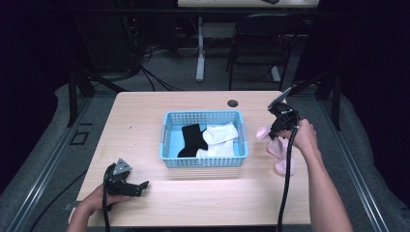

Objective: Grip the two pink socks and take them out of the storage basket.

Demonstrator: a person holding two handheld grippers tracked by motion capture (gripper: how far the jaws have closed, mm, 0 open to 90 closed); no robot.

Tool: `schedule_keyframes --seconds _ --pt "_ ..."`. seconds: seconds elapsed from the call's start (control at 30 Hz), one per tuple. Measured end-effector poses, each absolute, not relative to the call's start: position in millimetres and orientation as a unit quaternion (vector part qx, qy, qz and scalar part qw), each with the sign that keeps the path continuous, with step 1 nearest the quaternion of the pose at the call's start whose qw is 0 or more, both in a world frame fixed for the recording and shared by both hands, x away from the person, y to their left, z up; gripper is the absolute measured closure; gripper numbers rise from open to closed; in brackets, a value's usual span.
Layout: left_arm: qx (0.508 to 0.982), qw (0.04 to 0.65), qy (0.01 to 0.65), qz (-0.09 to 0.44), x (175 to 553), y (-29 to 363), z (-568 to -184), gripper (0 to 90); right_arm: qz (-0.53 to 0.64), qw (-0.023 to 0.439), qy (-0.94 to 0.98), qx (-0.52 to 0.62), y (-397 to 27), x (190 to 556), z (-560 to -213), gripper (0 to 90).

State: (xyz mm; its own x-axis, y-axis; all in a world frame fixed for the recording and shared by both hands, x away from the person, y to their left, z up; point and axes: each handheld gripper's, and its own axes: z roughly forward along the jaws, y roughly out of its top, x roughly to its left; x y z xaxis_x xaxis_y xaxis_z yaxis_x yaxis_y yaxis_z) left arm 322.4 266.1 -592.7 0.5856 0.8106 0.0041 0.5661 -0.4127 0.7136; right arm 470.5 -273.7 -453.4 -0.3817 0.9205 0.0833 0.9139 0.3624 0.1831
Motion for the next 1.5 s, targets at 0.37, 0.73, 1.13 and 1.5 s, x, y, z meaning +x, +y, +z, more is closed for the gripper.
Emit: schedule_keyframes --seconds 0.37,0.73,1.13,1.5 --pt "0.822 0.344 0.419 0.178 322 266 -593 0.0 0.102 -0.006 0.812 0.575 -278 477 -486 66.5" --pt "0.821 0.344 0.419 0.178 322 266 -593 0.0 0.149 0.031 0.804 0.574 -285 456 -467 29.9" --pt "0.821 0.344 0.419 0.178 322 266 -593 0.0 0.198 0.062 0.816 0.540 -290 410 -437 5.3" --pt "0.821 0.344 0.419 0.178 322 266 -593 0.0 0.209 0.100 0.816 0.530 -290 368 -446 0.0"
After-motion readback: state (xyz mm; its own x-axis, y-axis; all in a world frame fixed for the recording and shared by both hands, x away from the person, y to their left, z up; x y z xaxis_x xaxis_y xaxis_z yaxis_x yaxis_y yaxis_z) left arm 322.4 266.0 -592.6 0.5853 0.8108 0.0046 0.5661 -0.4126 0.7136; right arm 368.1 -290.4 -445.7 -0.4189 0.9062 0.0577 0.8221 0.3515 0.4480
